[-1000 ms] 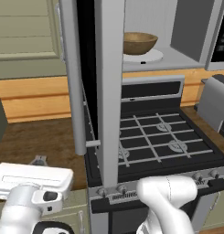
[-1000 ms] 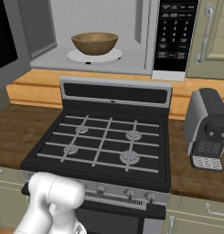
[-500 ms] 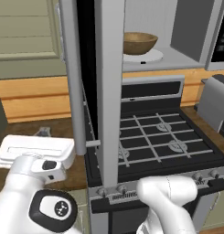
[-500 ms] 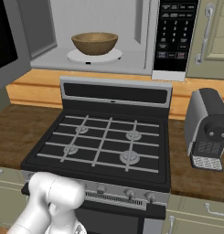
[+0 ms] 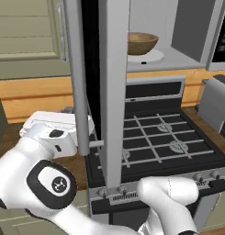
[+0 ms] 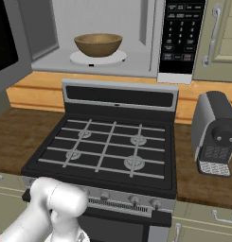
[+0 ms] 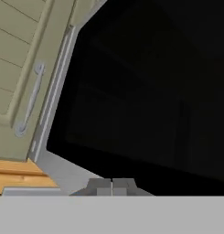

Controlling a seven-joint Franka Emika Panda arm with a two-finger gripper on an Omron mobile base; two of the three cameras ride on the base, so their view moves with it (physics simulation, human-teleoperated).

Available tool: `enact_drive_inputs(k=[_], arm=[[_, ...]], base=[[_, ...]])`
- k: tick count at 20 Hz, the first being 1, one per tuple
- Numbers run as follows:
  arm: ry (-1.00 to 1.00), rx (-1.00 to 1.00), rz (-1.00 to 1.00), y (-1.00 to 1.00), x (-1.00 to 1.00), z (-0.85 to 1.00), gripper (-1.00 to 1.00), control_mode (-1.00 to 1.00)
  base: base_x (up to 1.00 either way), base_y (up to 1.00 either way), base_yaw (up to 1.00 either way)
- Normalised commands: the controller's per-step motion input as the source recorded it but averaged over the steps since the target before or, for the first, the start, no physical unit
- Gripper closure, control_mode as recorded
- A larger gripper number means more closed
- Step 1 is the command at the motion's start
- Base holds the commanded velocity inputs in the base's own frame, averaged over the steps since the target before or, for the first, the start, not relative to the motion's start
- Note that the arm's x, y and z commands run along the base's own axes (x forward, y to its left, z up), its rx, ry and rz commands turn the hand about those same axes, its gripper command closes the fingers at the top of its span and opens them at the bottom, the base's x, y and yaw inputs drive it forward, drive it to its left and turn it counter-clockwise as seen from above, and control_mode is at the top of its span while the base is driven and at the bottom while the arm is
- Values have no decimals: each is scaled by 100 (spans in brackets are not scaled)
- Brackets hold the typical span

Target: Open the microwave, place the bowl with waffle inside the microwave, then close the microwave door and turn it on.

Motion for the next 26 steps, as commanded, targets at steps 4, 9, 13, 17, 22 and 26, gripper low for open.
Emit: enact_drive_inputs(k=[4,9,13,17,22,26], arm=[[13,-9,-32,-90,19,26,100,-100],[13,-9,-31,-96,31,17,100,-100],[11,-8,-24,-100,44,14,100,-100],[8,-8,-13,-99,52,13,100,-100],[0,-4,-3,-90,59,11,100,-100],[0,1,9,-89,61,19,100,-100]], base=[[0,0,0],[0,0,0],[0,0,0],[0,0,0],[0,0,0],[0,0,0]])
